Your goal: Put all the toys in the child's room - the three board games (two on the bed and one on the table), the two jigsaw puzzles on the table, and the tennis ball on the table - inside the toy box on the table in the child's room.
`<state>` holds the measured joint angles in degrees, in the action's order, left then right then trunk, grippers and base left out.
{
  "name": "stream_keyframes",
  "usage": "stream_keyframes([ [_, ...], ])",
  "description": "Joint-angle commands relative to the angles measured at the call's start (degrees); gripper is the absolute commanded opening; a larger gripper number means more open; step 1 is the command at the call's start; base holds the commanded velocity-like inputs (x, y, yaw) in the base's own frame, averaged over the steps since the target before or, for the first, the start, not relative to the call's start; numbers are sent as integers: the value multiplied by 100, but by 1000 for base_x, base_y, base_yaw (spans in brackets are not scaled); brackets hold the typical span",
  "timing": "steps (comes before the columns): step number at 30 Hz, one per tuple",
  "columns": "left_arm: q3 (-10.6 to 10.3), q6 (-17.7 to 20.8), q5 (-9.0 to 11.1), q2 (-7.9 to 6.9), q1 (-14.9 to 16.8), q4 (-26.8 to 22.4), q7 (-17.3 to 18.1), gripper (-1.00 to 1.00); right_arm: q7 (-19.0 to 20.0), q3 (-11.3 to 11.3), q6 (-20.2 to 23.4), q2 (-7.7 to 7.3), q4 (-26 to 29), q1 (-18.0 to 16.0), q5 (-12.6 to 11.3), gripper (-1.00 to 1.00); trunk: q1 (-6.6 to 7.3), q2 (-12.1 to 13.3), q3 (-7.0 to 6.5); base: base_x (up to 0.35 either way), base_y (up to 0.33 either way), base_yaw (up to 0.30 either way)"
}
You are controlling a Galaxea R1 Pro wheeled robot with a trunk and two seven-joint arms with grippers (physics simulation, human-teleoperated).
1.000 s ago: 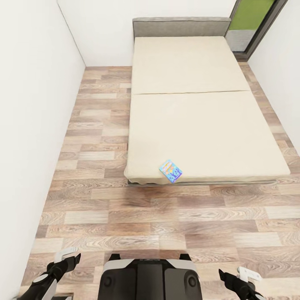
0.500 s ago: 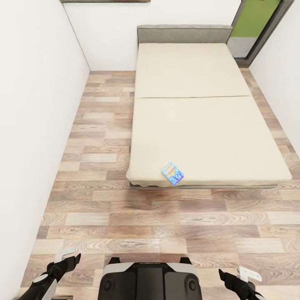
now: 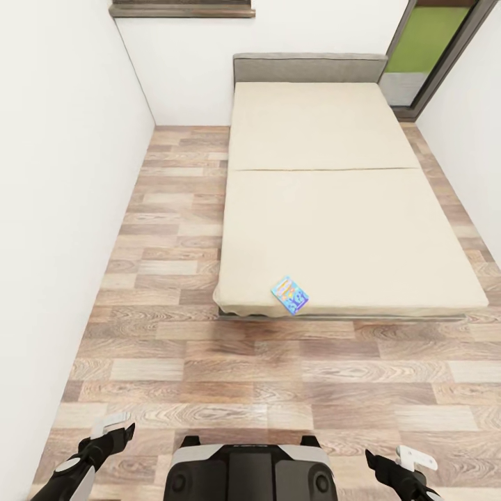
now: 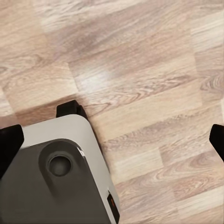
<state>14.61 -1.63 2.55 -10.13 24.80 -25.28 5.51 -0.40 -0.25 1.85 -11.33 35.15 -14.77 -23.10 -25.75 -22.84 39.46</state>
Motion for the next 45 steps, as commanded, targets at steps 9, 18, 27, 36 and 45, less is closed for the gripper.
stream_keyframes([
  [9,33,-12,26,3,2,5,47,100,-3,-1,17,-6,9,1,-38,100,-3,-8,-81,0,0,2],
  [18,33,-13,26,3,2,5,47,100,-4,4,17,-1,9,1,-37,100,-3,-8,-166,0,0,0],
  [27,33,-51,26,3,0,5,47,100,-4,7,17,-1,9,1,-28,100,-3,-8,-252,0,0,0],
  [36,33,-114,26,3,1,12,47,100,-4,8,17,-1,9,1,-20,100,-3,-8,-338,0,0,0],
  [45,33,-118,26,3,1,14,47,100,-4,8,17,-1,9,1,-20,100,-3,-8,-424,0,0,0],
])
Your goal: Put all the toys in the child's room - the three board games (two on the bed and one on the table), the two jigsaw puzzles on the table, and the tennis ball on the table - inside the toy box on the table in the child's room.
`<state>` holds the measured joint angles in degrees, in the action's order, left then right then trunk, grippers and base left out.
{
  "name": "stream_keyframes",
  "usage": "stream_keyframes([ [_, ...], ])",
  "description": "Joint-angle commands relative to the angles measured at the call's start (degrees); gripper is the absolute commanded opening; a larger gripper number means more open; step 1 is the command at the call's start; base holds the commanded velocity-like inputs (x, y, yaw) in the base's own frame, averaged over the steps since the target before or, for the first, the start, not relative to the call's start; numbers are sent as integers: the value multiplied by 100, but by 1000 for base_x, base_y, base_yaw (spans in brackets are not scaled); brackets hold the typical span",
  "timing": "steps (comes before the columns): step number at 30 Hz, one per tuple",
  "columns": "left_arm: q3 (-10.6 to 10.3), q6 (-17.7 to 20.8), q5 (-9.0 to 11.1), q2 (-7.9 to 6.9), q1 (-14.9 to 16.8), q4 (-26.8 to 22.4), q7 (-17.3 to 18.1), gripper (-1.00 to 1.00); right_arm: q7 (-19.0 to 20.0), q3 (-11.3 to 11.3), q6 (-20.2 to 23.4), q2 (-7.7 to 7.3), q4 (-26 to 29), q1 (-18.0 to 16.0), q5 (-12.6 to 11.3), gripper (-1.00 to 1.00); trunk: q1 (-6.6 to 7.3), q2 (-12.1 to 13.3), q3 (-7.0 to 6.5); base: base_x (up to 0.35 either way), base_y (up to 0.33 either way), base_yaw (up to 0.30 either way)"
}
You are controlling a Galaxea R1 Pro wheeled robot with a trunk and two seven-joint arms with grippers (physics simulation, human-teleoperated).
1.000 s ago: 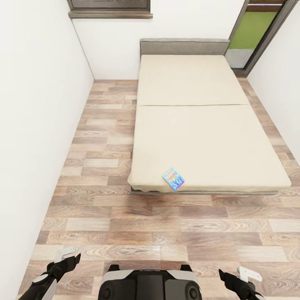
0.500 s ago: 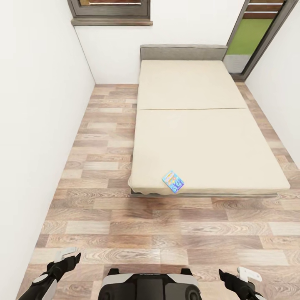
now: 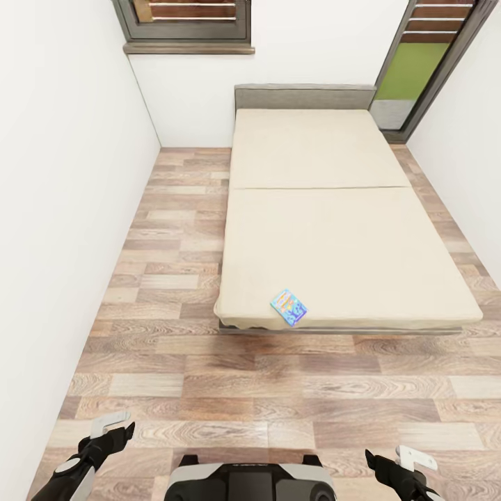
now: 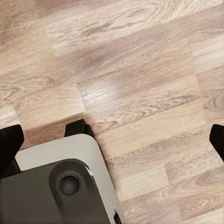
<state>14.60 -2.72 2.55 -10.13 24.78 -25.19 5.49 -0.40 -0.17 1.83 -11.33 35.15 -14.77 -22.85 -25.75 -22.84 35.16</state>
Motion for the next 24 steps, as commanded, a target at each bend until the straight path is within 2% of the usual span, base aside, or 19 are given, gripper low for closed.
stream_keyframes([
  [1,34,-9,26,3,3,5,49,100,-4,-1,19,-1,9,1,-44,100,-3,-8,-4,0,0,0],
  [24,34,-10,26,3,6,14,49,100,-4,-1,18,-1,2,1,-53,100,-3,-8,-223,0,0,6],
])
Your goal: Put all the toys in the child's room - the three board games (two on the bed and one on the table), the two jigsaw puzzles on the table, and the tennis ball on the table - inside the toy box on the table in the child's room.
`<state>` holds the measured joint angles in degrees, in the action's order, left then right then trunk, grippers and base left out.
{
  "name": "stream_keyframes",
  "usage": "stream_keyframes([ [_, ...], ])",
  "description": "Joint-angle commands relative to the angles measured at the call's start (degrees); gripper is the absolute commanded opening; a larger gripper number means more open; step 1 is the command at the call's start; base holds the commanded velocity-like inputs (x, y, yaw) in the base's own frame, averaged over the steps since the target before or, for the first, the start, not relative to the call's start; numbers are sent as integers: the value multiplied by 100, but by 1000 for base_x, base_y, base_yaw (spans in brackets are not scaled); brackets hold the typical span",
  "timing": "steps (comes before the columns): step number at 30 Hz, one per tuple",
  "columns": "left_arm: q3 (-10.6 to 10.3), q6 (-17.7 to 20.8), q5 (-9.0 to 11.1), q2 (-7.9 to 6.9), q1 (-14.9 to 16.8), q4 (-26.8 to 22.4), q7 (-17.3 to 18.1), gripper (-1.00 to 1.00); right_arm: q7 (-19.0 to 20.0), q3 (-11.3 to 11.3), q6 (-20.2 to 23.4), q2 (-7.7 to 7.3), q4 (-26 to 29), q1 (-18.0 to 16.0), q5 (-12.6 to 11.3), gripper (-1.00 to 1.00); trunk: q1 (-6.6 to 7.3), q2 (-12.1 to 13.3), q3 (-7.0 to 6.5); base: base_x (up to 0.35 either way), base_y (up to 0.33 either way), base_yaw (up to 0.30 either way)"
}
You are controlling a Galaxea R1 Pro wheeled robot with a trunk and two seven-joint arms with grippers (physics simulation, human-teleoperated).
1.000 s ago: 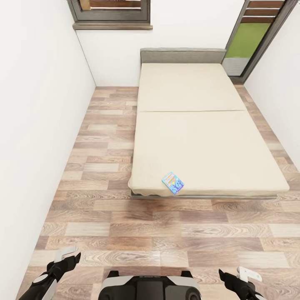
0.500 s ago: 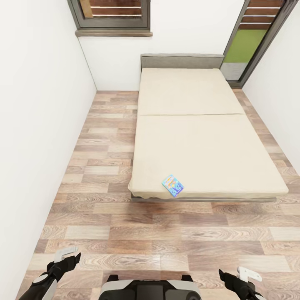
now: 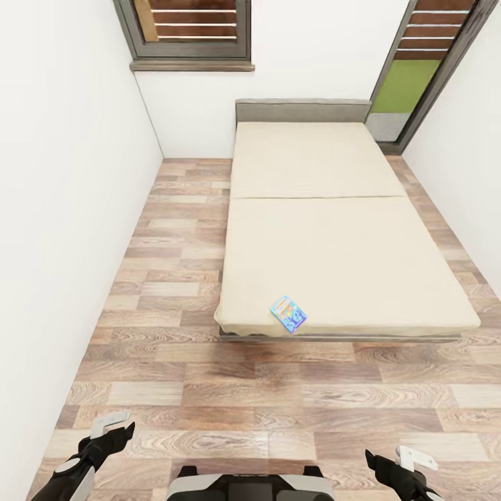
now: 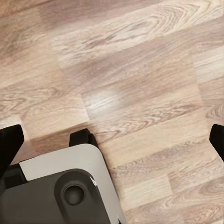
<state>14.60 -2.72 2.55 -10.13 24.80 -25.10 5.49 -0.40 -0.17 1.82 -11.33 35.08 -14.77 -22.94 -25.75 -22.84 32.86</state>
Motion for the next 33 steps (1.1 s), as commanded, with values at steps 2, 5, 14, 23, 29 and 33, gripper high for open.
stream_keyframes([
  [2,34,-9,26,3,5,5,49,100,-4,-1,18,-1,0,0,-44,100,-3,-8,-13,0,0,52],
  [5,34,-10,26,3,3,5,49,100,-4,-1,17,-1,-6,0,-44,100,-3,-8,-42,0,0,59],
  [14,34,-13,26,3,1,5,49,100,-4,-1,14,-1,-17,0,-44,100,-3,-8,-128,0,0,65],
  [23,34,-16,26,3,0,5,49,100,-8,-1,16,-1,-18,0,-44,100,-3,-8,-213,0,0,73],
  [29,34,-15,26,6,1,5,49,100,-9,-1,13,-1,-18,0,-44,100,-3,-8,-271,0,0,79],
  [33,34,-16,26,4,1,5,49,100,-11,-1,15,-1,-18,0,-44,100,-3,-8,-309,0,0,80],
])
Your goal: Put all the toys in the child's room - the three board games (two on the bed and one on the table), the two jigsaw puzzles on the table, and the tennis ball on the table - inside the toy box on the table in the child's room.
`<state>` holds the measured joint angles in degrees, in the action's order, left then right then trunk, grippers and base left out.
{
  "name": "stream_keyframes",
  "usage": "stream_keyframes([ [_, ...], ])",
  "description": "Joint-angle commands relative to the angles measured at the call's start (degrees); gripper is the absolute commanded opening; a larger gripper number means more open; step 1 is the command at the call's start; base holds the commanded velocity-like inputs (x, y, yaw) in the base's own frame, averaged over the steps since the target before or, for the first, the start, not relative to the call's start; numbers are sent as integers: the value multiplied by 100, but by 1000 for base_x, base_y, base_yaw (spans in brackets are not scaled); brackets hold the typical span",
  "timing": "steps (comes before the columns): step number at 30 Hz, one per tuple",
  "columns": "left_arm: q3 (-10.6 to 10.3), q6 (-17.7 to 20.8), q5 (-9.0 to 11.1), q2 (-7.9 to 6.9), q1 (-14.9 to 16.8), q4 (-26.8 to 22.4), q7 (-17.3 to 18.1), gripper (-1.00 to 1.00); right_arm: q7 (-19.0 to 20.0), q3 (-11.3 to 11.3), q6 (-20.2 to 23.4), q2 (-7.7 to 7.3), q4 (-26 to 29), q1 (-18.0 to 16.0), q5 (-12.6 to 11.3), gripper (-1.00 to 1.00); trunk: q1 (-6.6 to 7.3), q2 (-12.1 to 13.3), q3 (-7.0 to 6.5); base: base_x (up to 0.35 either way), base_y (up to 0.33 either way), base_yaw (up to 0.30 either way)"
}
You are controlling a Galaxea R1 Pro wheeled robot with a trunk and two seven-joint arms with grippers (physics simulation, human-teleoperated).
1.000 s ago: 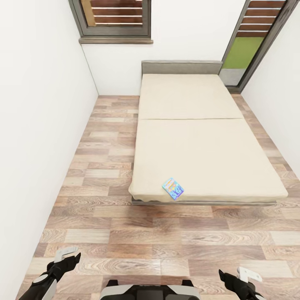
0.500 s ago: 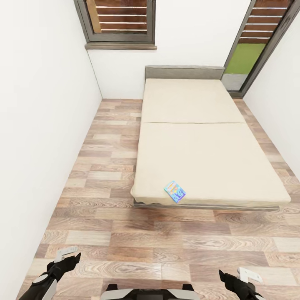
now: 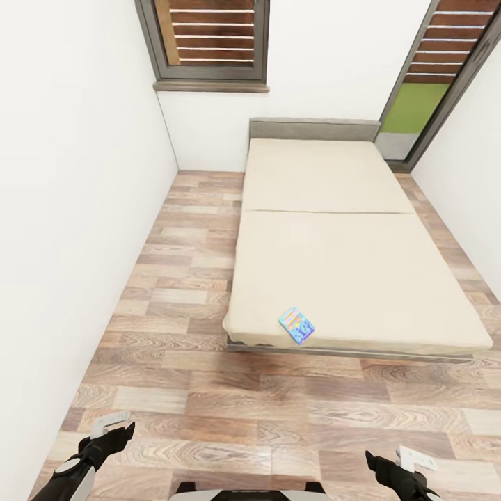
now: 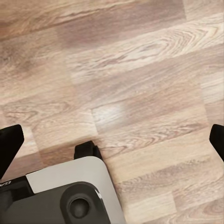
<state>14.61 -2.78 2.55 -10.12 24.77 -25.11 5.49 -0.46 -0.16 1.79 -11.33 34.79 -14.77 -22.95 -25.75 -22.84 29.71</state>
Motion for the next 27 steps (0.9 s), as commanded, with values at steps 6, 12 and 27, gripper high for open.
stream_keyframes([
  [6,34,-10,26,1,7,6,49,100,-4,-1,15,0,10,1,-43,100,-3,-8,-51,0,0,80],
  [12,34,-10,26,7,7,6,49,100,-4,-1,16,0,10,1,-43,100,-3,-8,-108,0,0,80],
  [27,36,-11,26,4,4,6,49,100,2,-1,-20,0,10,1,-48,100,-3,-8,-247,0,0,-33],
])
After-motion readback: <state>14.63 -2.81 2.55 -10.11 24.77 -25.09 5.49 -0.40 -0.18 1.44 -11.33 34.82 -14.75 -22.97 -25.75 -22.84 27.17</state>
